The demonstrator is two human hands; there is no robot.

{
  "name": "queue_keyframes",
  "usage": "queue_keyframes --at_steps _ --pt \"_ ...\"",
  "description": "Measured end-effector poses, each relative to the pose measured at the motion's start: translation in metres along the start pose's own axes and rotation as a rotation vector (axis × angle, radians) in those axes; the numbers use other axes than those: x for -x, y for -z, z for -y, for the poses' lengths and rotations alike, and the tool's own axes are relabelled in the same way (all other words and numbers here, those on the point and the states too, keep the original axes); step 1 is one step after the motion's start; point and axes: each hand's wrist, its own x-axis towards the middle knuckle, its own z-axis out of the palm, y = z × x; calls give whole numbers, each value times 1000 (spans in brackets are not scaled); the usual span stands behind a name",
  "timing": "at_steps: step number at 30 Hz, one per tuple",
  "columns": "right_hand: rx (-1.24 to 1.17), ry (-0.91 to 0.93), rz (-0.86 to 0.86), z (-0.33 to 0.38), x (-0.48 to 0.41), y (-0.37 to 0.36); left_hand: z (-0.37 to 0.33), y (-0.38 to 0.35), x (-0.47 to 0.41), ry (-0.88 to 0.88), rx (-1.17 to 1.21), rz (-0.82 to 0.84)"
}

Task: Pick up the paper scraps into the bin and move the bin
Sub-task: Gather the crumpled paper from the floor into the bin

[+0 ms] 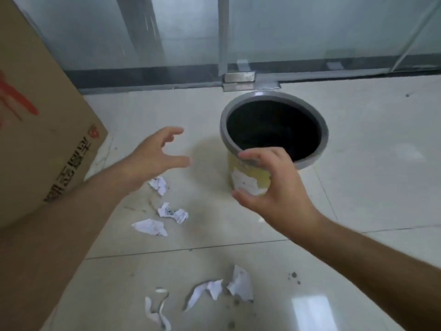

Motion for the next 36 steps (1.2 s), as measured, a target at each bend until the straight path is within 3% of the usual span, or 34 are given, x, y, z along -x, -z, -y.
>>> queue_keyframes --at_steps 6,10,17,21,25,27,31,34,36 --pt "175 -340 374 -86 64 -112 165 -26 26 308 -443 120" --pt "289 -511 468 -120 107 -158 204 -61 16 215 -681 235" --pt "408 -263 578 -118 127 -204 203 -98 -6 44 -906 267" --pt "515 -34 551 -122 134 -217 223 -111 -5 -88 -943 156" --pt "518 71 561 -134 134 -224 236 -118 12 -179 -884 145" --pt "458 -11 612 -136 130 -223 237 -116 18 -122 -817 146" --pt "239 -262 508 -126 115 -204 219 -113 33 -22 -481 107" --pt "108 -209 419 -102 95 -173 168 -103 46 91 -124 16" --pt "63 -135 373 -82 80 -146 123 -88 55 52 97 -19"
